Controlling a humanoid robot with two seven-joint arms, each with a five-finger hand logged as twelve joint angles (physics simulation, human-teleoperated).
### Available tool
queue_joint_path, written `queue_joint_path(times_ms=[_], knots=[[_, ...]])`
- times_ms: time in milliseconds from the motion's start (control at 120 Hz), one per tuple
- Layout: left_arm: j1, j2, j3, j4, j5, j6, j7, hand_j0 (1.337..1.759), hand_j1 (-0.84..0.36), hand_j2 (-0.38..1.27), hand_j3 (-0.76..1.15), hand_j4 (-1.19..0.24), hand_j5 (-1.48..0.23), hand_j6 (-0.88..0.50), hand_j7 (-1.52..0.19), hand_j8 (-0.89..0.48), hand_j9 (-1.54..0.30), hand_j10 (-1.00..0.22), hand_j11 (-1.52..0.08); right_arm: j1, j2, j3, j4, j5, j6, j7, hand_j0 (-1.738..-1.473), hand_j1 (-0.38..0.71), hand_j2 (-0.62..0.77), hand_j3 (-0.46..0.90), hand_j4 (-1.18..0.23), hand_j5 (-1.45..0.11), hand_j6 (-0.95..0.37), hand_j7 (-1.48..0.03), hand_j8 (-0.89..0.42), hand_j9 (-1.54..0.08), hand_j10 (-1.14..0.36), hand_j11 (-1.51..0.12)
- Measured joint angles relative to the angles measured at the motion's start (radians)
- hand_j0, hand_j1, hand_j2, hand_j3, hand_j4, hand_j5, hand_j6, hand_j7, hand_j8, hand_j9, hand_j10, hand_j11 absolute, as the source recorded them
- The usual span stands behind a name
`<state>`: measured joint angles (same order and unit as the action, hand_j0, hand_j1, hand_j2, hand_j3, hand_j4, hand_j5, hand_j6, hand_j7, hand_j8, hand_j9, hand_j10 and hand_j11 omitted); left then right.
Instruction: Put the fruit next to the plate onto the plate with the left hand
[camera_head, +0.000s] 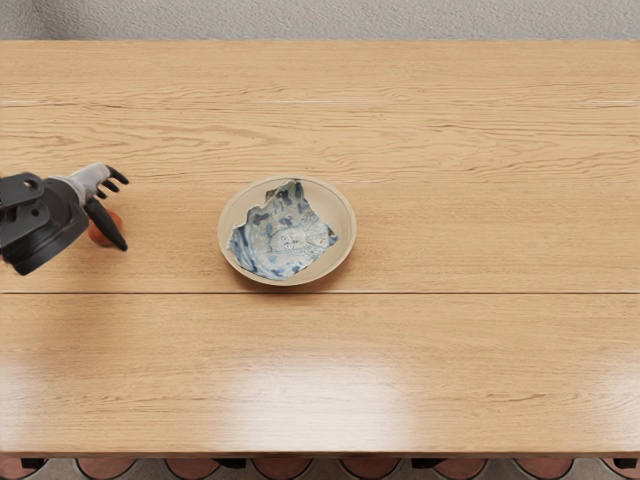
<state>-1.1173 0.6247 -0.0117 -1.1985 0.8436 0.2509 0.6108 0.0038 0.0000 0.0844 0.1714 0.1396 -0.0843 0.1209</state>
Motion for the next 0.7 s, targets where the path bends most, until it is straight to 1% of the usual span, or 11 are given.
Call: queue_joint_path(times_ms=[175,367,500,625,642,675,683,700], knots=[[0.018,-0.002,0.002,0.022,0.001,0.016,0.0,1.658,0.05,0.05,0.0,-0.26,-0.33,-0.26,-0.33,-0.26,-0.33,-0.25,-0.33,0.001,0.0,0.0,0.0,0.0,0.0,0.0,-1.658,-0.31,-0.01,0.0,-0.04,-0.05,-0.04,-0.05,-0.03,-0.05,-0.03,-0.05],[0.024,-0.007,0.003,0.027,0.001,0.018,0.0,1.658,0.04,0.06,0.0,-0.27,-0.34,-0.27,-0.34,-0.27,-0.34,-0.27,-0.34,0.001,0.0,0.0,0.0,0.0,0.0,0.0,-1.658,-0.31,-0.01,0.0,-0.04,-0.05,-0.04,-0.05,-0.04,-0.05,-0.03,-0.05],[0.029,-0.007,0.004,0.031,0.005,0.015,0.0,1.658,-0.01,0.06,0.0,-0.3,-0.39,-0.31,-0.39,-0.3,-0.39,-0.3,-0.39,0.001,0.0,0.0,0.0,0.0,0.0,0.0,-1.658,-0.31,-0.01,0.0,-0.04,-0.05,-0.04,-0.05,-0.04,-0.05,-0.03,-0.05],[0.025,-0.008,0.019,0.031,0.008,0.014,0.0,1.658,-0.08,0.08,0.0,-0.37,-0.47,-0.37,-0.47,-0.37,-0.47,-0.37,-0.47,0.002,0.0,0.0,0.0,0.0,0.0,0.0,-1.658,-0.31,-0.01,0.0,-0.04,-0.05,-0.04,-0.05,-0.04,-0.05,-0.03,-0.05],[0.025,-0.008,0.021,0.031,0.008,0.013,0.0,1.658,-0.1,0.08,0.0,-0.38,-0.49,-0.38,-0.49,-0.37,-0.47,-0.38,-0.49,0.002,0.0,0.0,0.0,0.0,0.0,0.0,-1.658,-0.31,-0.01,0.0,-0.04,-0.05,-0.04,-0.05,-0.04,-0.05,-0.03,-0.05],[0.026,-0.008,0.023,0.03,0.011,0.013,-0.002,1.659,-0.13,0.09,0.03,-0.41,-0.51,-0.41,-0.52,-0.32,-0.52,-0.4,-0.52,0.002,0.0,0.0,0.0,0.0,0.0,0.0,-1.658,-0.31,-0.01,0.0,-0.04,-0.05,-0.04,-0.05,-0.03,-0.05,-0.03,-0.05],[0.026,-0.008,0.023,0.029,0.012,0.012,-0.002,1.657,-0.13,0.1,0.04,-0.41,-0.52,-0.41,-0.52,-0.33,-0.49,-0.41,-0.53,0.002,0.0,0.0,0.0,0.0,0.0,0.0,-1.658,-0.31,-0.01,0.0,-0.04,-0.05,-0.04,-0.05,-0.03,-0.05,-0.03,-0.05],[0.026,-0.008,0.024,0.029,0.012,0.012,-0.002,1.655,-0.14,0.11,0.06,-0.43,-0.53,-0.43,-0.54,-0.31,-0.55,-0.42,-0.54,0.002,0.0,0.0,0.0,0.0,0.0,0.0,-1.658,-0.31,-0.01,0.0,-0.04,-0.05,-0.04,-0.05,-0.04,-0.05,-0.03,-0.05]])
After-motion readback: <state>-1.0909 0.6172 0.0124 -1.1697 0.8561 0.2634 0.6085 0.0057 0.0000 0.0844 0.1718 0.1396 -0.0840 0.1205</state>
